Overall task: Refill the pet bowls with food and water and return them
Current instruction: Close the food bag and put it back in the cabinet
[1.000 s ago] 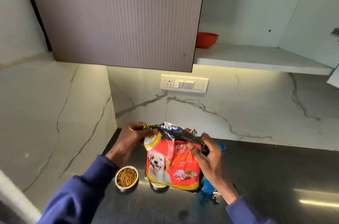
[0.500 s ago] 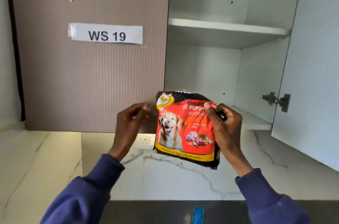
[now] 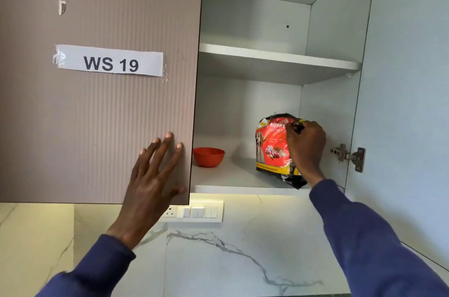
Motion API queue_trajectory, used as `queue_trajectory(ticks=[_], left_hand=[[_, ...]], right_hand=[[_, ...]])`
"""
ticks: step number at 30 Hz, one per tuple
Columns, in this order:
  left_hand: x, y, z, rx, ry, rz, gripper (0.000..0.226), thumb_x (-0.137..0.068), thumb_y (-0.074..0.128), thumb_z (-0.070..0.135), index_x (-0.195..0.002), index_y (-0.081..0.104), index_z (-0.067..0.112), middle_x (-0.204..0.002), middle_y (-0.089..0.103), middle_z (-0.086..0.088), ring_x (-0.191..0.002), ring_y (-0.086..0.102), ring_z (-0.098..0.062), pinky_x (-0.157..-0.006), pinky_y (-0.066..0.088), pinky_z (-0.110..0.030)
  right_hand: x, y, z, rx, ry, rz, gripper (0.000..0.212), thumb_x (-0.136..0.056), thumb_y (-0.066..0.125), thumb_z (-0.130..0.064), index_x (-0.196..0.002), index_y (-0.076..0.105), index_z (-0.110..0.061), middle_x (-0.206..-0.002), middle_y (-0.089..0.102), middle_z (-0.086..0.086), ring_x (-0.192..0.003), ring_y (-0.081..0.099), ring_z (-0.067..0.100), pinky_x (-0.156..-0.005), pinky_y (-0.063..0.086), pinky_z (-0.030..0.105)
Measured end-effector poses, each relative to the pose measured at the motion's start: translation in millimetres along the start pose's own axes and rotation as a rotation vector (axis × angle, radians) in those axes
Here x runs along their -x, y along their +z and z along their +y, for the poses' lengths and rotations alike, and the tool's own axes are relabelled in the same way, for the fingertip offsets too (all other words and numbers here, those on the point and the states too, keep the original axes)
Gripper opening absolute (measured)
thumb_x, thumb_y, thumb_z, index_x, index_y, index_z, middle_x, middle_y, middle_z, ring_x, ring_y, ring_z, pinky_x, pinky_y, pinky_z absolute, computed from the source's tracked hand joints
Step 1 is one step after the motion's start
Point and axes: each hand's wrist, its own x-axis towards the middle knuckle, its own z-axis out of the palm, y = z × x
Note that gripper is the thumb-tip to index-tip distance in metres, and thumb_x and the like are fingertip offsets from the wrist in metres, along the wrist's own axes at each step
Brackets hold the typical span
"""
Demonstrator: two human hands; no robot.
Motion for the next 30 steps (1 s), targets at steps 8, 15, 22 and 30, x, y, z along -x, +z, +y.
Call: queue_trajectory(ticks=[8,15,22,30], left_hand=[[-2.3,1.6,-2.6,-0.053,-0.008,-0.014,0.106,-0.08,0.077,0.047,-0.164,0.019,0.017,-0.174,0.005,-0.01,-0.161,0.007,-0.034,-0.122,0.03,-0.06],[0.2,-8.7,-0.6,-0.089,0.024,-0.052,0.104,-0.086,0.075,0.047,-0.165,0.016,0.015,-0.174,0.001,-0.014,-0.161,0.003,-0.036,-0.126,0.023,-0.056],[-2.6,-30.6,14.0,-0.085,-0.014,-0.174,0.104,-0.082,0.084,0.03,-0.162,0.021,0.007,-0.171,0.009,-0.022,-0.158,0.011,-0.044,-0.122,0.029,-0.06],[0.5,-73.2,29.0,0.02,-0.105,-0.376,0.114,-0.083,0.081,0.043,-0.165,0.006,0.016,-0.173,-0.007,-0.013,-0.16,0.002,-0.039,-0.127,0.016,-0.059]], right_hand=[[-3.4,66.1,22.1,0.093,0.05,-0.327,0.028,-0.097,0.063,-0.023,-0.102,0.066,0.004,-0.106,0.067,0.024,-0.106,0.059,0.041,-0.097,0.04,0.04],[19.1,17.5,0.9,0.101,0.009,-0.378,0.048,-0.095,0.063,-0.014,-0.138,0.049,0.001,-0.126,0.056,0.024,-0.123,0.047,0.043,-0.105,0.039,0.047],[75.5,-89.4,-48.5,0.192,-0.232,-0.328,0.051,-0.093,0.064,-0.01,-0.142,0.05,-0.006,-0.12,0.06,0.016,-0.112,0.052,0.036,-0.093,0.047,0.048],[109.8,-209.0,-74.2,0.447,-0.45,-0.281,0.046,-0.092,0.069,-0.017,-0.134,0.055,-0.007,-0.121,0.061,0.013,-0.118,0.052,0.034,-0.095,0.049,0.047]])
